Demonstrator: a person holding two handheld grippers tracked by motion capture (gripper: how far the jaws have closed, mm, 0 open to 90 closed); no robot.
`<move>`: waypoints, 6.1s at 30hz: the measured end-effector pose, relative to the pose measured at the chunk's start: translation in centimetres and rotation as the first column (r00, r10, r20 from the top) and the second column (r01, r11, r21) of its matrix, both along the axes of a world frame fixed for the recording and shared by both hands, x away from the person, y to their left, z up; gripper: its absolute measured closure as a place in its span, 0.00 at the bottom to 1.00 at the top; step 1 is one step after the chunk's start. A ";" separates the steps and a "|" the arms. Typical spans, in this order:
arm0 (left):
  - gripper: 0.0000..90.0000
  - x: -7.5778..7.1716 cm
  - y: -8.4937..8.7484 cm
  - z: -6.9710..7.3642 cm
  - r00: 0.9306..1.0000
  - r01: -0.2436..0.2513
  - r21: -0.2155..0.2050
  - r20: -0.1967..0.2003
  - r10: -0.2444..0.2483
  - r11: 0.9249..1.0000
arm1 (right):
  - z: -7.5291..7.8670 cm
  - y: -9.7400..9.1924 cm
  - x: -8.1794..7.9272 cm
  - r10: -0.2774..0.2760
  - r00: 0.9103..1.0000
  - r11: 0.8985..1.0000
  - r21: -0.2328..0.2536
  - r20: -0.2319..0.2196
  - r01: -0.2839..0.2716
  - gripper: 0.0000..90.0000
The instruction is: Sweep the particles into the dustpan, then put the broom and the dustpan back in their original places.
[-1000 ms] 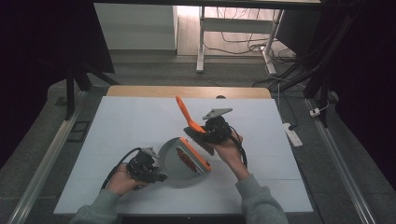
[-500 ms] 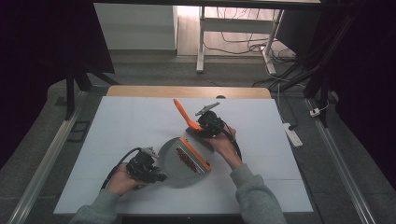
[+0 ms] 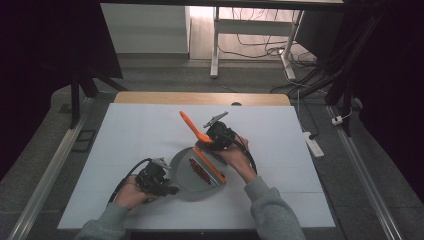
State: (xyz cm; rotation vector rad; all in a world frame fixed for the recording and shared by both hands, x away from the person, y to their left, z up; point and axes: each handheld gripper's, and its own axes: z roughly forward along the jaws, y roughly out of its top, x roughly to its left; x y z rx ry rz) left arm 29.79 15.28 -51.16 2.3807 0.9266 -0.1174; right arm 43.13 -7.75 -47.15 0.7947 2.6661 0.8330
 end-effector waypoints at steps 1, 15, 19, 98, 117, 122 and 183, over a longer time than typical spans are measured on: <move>0.68 0.0 0.0 0.0 1.000 0.000 0.000 -0.001 0.000 1.000 | 0.0 0.0 -0.1 0.007 1.000 1.000 0.007 -0.010 -0.007 0.78; 0.68 0.0 0.0 0.0 1.000 0.001 0.003 0.000 -0.001 1.000 | 2.0 0.1 -3.0 0.107 0.994 0.985 0.137 -0.016 -0.104 0.78; 0.68 0.0 0.0 -0.1 1.000 0.000 0.002 0.000 0.000 1.000 | 2.8 -0.9 -3.6 0.076 0.997 0.985 0.152 0.026 -0.079 0.78; 0.68 -0.1 -0.1 -0.1 1.000 -0.007 -0.002 0.003 0.007 1.000 | 1.7 -4.4 -6.0 -0.010 1.000 0.969 0.247 0.025 0.003 0.78; 0.68 -0.2 0.1 -0.4 1.000 -0.012 -0.024 0.007 0.012 1.000 | 2.4 -7.7 -5.2 -0.060 0.998 0.955 0.290 0.000 0.058 0.78; 0.68 -0.2 0.1 -0.5 1.000 -0.012 -0.031 0.009 0.013 0.999 | 2.5 -8.4 -5.0 -0.071 0.997 0.951 0.302 -0.003 0.069 0.78; 0.68 -6.1 8.7 -0.5 0.807 -0.568 -0.206 0.052 0.589 0.797 | 2.2 -17.1 -10.0 -0.121 0.989 0.934 0.329 -0.081 0.141 0.78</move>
